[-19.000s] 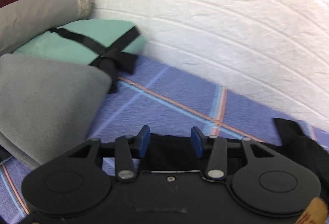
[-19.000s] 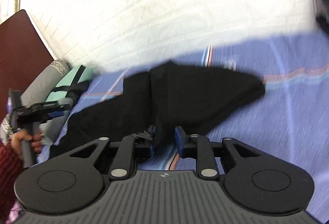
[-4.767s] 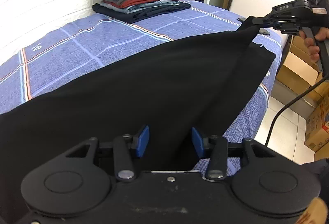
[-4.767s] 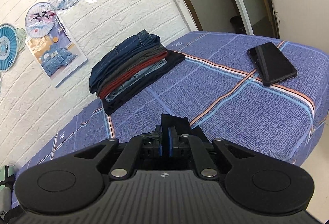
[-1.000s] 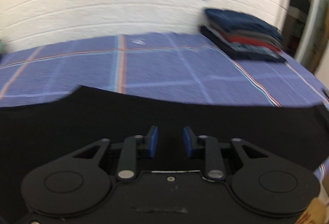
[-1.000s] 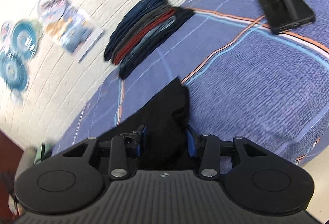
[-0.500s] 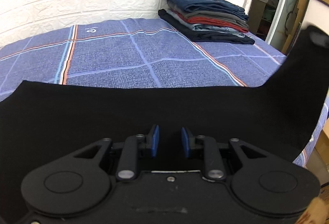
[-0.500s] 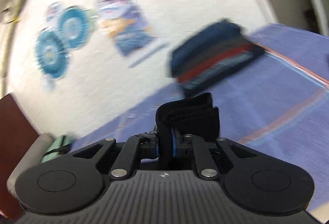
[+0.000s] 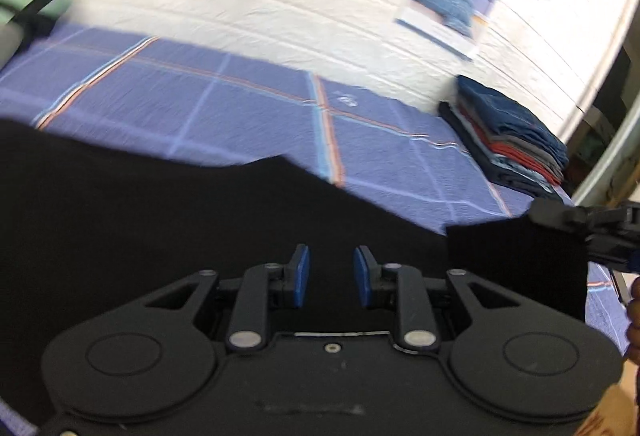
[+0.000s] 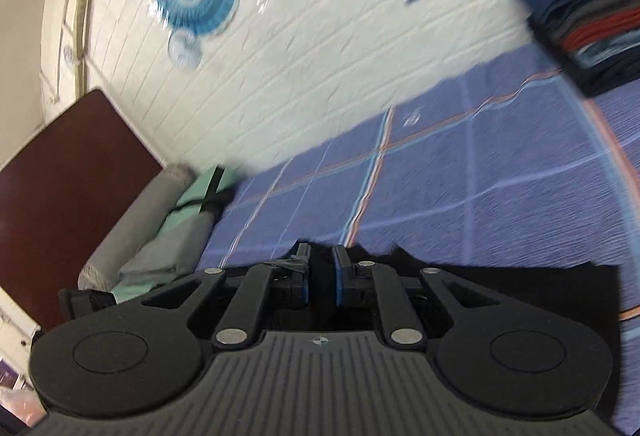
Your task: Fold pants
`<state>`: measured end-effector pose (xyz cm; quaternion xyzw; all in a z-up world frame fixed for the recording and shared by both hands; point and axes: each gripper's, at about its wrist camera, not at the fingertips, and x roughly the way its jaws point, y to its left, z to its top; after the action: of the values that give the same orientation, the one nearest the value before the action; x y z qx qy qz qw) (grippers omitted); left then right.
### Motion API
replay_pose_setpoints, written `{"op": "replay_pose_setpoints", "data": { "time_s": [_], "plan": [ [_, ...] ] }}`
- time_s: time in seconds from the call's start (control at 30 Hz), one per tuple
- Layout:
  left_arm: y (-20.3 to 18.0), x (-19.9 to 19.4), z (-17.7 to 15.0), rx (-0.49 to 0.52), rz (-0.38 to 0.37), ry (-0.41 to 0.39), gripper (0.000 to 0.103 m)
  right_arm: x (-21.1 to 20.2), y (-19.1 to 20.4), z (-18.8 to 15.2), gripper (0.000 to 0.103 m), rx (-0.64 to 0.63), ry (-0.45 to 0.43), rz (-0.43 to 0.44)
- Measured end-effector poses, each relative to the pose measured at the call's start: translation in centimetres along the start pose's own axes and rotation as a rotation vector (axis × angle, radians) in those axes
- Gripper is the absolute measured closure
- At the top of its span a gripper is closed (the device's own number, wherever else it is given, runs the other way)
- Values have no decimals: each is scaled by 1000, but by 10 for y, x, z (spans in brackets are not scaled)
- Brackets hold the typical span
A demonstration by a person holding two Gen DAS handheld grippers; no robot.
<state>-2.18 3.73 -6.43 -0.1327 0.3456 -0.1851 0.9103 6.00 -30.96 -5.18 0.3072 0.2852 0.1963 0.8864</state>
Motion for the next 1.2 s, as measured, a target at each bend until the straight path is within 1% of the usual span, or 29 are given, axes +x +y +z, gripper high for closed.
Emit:
{"op": "replay_pose_setpoints", "data": {
  "time_s": [0.1,0.2,0.33,0.43,0.5,0.57,0.6,0.63,0.67,0.7,0.73,0.77,0.87,0.93,0.97,1.07,1.13,1.2],
  "plan": [
    [20,-5,-4,-40,5,-9,78,28,14,-6,83,-16,76,20],
    [35,-10,-5,-66,2,-18,78,49,28,-9,83,-38,136,34],
    [50,-13,-6,-89,-7,-27,78,60,42,-9,83,-68,183,56],
    [60,-13,-5,-116,3,-32,78,73,51,-10,83,-85,208,70],
    [66,-13,-5,-138,12,-34,78,83,55,-18,82,-104,246,65],
    [71,-17,-7,-161,8,-31,78,98,56,-30,78,-118,321,75],
    [72,-17,-7,-166,3,-26,78,104,54,-37,70,-107,365,85],
    [72,-17,-7,-165,-4,-19,78,107,52,-41,60,-94,400,94],
    [72,-17,-8,-158,-15,-8,78,107,53,-44,53,-84,417,103],
    [69,-16,-8,-149,-30,6,78,101,53,-46,49,-85,410,114],
    [65,-15,-8,-140,-53,24,78,92,52,-45,41,-92,393,128],
    [62,-11,-8,-132,-77,41,78,80,51,-44,36,-100,371,131],
    [51,-4,-8,-95,-124,71,78,43,42,-36,36,-122,291,78],
    [42,3,-5,-70,-147,82,78,21,33,-33,36,-120,249,20],
    [38,7,-2,-66,-160,86,78,12,28,-32,34,-120,236,-12],
    [28,19,5,-49,-206,105,78,0,12,-35,33,-117,224,-95],
    [17,30,12,-18,-203,114,76,-2,5,-37,33,-110,219,-126],
    [13,42,14,-4,-196,128,71,-6,2,-38,33,-108,197,-134]
  ]
}}
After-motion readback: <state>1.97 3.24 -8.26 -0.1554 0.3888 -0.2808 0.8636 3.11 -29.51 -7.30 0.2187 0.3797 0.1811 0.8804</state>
